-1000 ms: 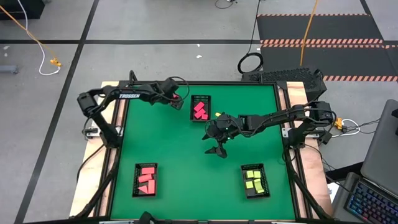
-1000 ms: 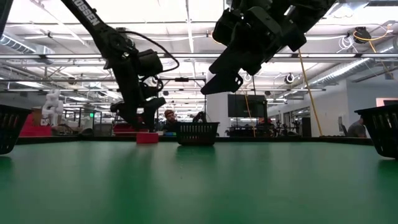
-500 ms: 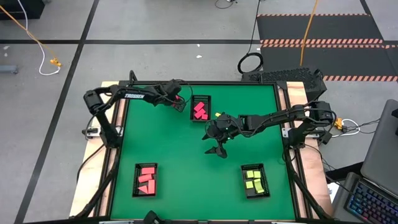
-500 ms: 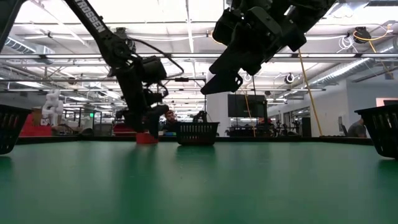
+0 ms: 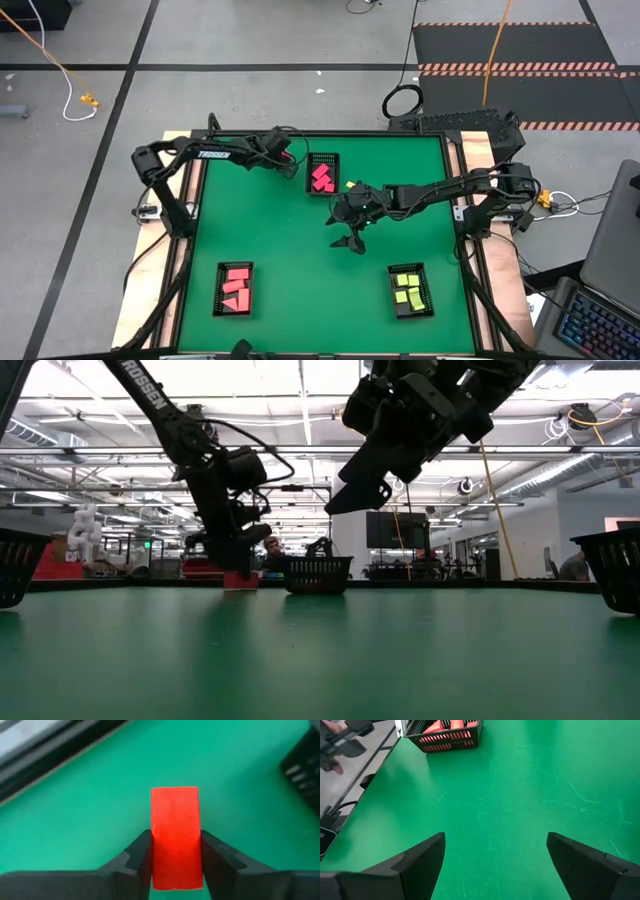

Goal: Sort & place blocks by color
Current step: Put the red block into the top black bin

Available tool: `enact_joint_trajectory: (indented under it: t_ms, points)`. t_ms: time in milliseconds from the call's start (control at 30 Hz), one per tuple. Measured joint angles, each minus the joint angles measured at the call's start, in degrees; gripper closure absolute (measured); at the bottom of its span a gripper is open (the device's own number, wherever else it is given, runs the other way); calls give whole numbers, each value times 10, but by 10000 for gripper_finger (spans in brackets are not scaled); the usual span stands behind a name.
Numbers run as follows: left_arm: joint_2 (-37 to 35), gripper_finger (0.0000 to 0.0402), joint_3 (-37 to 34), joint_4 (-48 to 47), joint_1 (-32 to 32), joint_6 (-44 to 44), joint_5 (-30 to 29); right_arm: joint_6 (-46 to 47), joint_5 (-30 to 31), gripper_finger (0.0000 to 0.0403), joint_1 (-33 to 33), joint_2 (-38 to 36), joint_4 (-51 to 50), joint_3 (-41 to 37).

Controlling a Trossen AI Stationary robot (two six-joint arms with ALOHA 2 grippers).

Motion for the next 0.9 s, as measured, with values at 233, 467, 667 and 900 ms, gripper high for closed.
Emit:
enact_joint_trajectory:
  t_ms: [233,467,667,900]
  points:
    - [-41,276,0,2,-9,5,30,0,0,62,0,0,-11,0]
    - [-133,276,1,13,-44,-22,59,2,0,62,1,0,-42,0]
    - [-163,276,1,67,-90,-61,122,3,-2,62,1,-8,-84,0]
    - [-115,276,1,83,-124,-87,109,17,0,62,5,-86,-139,0]
